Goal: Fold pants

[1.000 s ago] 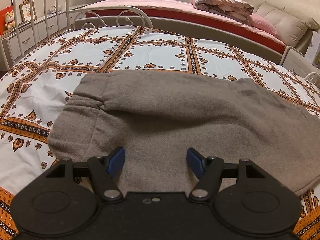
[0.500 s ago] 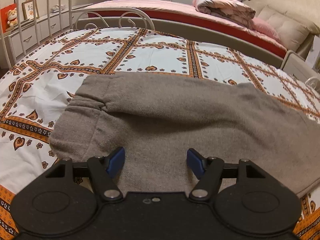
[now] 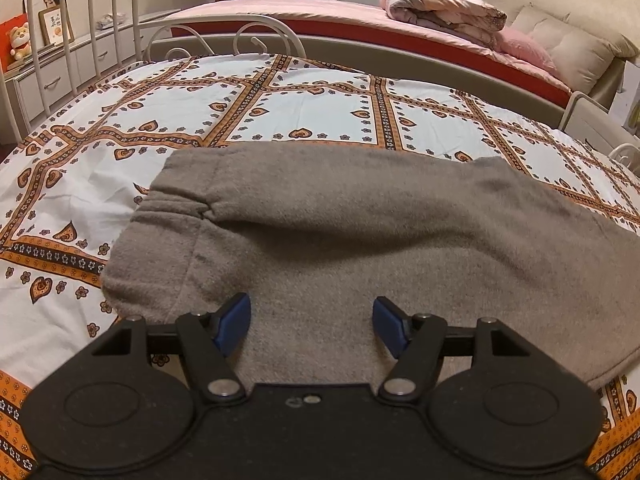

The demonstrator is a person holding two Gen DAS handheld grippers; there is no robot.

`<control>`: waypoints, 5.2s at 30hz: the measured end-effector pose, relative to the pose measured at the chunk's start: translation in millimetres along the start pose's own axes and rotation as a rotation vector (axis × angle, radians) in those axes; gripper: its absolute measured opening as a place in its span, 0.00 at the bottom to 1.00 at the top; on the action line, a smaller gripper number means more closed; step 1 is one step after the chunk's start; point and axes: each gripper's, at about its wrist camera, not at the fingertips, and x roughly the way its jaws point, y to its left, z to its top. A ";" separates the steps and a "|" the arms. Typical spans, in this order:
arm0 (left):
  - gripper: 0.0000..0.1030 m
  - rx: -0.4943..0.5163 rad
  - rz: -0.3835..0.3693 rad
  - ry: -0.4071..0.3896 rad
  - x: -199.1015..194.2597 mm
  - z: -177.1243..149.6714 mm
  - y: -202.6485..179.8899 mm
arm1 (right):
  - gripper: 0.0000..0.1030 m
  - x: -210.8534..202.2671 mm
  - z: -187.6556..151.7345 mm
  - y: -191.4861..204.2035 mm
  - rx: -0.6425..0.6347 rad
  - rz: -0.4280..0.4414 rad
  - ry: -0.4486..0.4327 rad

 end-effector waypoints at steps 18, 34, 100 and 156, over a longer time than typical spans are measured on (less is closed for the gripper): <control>0.70 0.033 0.028 0.019 5.9 1.4 -16.1 | 0.46 -3.9 -18.1 74.7 -0.765 -0.150 -0.079; 0.72 0.046 0.026 0.020 7.1 1.2 -15.1 | 0.22 0.6 17.2 -24.3 0.008 0.033 -0.001; 0.60 -0.137 0.025 -0.120 35.4 61.4 68.1 | 0.46 257.7 -361.1 339.0 -1.463 0.407 0.419; 0.70 0.203 0.040 -0.046 7.1 -16.6 -27.0 | 0.58 103.7 -317.8 185.8 -1.689 -0.082 0.244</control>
